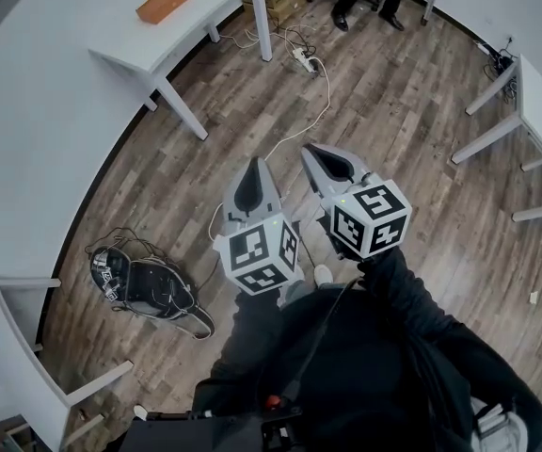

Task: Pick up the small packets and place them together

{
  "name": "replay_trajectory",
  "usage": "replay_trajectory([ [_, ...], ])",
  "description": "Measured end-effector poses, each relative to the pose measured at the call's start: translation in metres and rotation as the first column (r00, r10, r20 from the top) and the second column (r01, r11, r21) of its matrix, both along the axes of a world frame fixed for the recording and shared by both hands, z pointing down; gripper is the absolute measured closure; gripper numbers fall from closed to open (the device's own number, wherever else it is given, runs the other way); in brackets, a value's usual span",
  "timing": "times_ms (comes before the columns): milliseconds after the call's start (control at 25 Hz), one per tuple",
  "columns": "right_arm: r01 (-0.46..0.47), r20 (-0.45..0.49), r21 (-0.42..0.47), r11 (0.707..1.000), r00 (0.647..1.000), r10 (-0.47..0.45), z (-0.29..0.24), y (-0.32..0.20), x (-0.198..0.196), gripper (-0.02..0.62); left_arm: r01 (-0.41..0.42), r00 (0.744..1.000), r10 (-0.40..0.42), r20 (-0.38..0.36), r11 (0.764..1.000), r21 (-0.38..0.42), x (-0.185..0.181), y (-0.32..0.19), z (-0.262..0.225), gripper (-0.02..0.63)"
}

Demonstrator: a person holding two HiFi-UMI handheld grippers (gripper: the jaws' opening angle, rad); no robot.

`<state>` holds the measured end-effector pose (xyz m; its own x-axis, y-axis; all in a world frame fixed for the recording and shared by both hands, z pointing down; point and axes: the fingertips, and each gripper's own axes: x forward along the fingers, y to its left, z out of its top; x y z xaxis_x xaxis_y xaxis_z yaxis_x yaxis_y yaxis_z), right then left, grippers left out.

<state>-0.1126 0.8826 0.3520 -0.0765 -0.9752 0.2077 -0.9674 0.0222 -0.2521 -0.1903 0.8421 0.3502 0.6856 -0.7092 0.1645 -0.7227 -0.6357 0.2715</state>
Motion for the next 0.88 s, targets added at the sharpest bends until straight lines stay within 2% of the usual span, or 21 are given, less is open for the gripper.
replay_trajectory([
  [120,0.006,0.027,0.017,1.0,1.0,-0.006,0.0,0.0,0.002,0.594,0.015,1.0,-0.015,-0.018,1.0,-0.023,-0.01,-0.007,0.0,0.607],
  [280,-0.015,0.075,0.002,1.0,0.997,0.014,0.007,-0.003,0.007,0.594,-0.014,1.0,0.013,-0.021,0.998,-0.065,-0.021,-0.019,0.006,0.607],
  [440,-0.041,0.055,-0.016,0.999,0.998,0.042,0.015,-0.027,0.001,0.594,-0.036,0.999,0.036,-0.001,0.995,-0.089,-0.03,-0.04,0.018,0.607],
  [640,-0.102,-0.004,0.0,0.995,0.995,0.102,0.008,-0.039,0.009,0.594,-0.059,0.998,0.059,-0.008,0.994,-0.096,-0.02,-0.052,0.02,0.607],
  [880,-0.103,-0.001,0.003,0.995,0.995,0.103,0.016,-0.077,0.043,0.592,-0.016,0.999,0.013,-0.034,0.998,-0.069,0.01,-0.089,0.023,0.607],
])
